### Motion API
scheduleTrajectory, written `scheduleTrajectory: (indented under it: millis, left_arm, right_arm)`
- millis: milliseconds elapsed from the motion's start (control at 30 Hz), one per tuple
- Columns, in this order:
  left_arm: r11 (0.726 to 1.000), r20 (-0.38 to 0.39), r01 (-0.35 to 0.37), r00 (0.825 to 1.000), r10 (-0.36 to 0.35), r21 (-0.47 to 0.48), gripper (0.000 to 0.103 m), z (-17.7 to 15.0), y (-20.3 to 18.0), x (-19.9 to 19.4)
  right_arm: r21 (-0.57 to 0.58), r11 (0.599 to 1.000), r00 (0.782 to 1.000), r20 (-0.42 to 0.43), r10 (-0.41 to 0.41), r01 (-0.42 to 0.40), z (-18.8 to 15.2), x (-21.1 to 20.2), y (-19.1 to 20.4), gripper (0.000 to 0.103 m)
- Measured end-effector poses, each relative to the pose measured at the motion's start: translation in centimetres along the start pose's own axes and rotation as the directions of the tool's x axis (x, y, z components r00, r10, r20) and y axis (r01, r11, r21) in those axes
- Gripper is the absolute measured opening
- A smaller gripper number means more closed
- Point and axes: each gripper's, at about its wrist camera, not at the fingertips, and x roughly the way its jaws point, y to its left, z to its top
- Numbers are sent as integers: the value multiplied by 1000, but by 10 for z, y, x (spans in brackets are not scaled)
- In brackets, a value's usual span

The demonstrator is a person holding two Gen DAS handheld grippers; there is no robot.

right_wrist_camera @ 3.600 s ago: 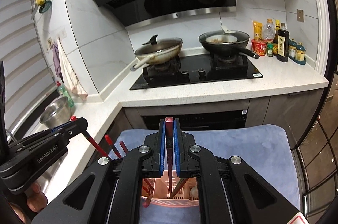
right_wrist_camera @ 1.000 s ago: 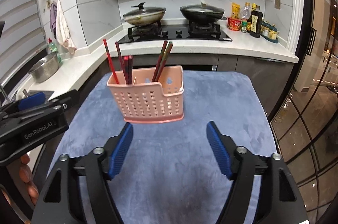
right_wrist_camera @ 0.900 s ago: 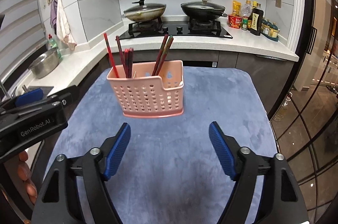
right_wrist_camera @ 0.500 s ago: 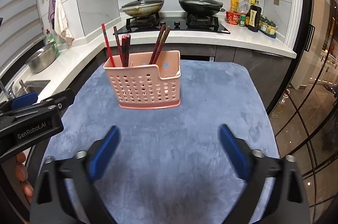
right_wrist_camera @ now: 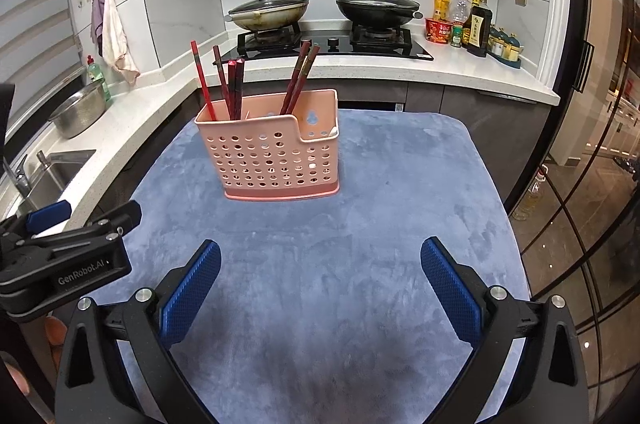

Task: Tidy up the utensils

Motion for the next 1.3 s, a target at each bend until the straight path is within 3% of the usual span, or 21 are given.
scheduleTrajectory:
  millis: [933, 1300]
  left_arm:
    - [999, -12, -27, 1000, 28, 26, 94, -15, -2, 7]
    - [1000, -32, -31, 999, 31, -5, 94, -14, 4, 12]
  right_arm:
    - [-1, 1000, 1000, -16, -1, 1, -12, 3, -4, 96]
    - [-6, 1000, 1000, -25, 1, -1, -12, 6, 0, 96]
